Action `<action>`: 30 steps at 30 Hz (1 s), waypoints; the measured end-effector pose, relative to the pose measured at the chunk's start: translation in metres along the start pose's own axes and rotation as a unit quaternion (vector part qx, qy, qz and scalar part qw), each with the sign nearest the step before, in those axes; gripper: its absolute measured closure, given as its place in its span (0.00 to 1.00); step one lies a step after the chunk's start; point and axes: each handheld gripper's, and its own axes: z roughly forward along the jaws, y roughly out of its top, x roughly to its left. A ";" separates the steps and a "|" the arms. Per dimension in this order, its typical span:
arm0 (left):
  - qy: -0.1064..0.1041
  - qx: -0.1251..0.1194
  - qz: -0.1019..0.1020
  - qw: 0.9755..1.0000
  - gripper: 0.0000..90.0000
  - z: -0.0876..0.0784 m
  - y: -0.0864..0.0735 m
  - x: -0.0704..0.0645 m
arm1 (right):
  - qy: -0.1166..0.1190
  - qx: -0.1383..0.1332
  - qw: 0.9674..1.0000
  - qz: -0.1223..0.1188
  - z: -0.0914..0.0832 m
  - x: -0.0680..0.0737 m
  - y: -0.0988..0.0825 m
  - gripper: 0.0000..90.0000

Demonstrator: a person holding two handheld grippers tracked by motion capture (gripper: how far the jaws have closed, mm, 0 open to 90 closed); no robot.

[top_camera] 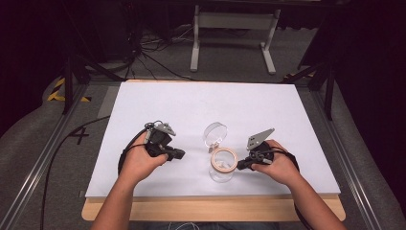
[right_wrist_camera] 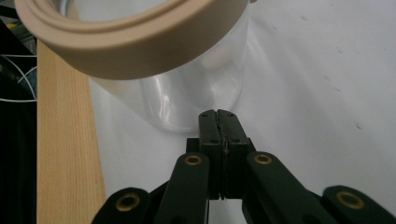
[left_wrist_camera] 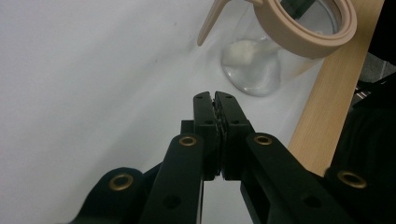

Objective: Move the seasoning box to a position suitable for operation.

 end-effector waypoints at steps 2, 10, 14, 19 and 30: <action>-0.003 -0.003 -0.002 1.000 0.97 0.000 0.000 0.000 | 0.004 0.004 1.000 -0.007 0.003 0.002 0.001 1.00; -0.003 -0.006 -0.006 1.000 0.97 0.000 -0.001 0.002 | 0.024 0.010 0.999 -0.021 0.012 0.011 0.006 1.00; -0.001 -0.005 -0.008 1.000 0.97 -0.001 -0.001 0.003 | 0.035 0.010 0.999 -0.028 0.016 0.015 0.009 1.00; -0.005 -0.015 -0.011 1.000 0.97 0.000 -0.002 0.003 | 0.042 0.006 0.998 -0.036 0.023 0.021 0.012 1.00; -0.006 -0.017 -0.013 1.000 0.97 -0.001 -0.002 0.004 | 0.058 0.016 0.997 -0.037 0.024 0.022 0.012 1.00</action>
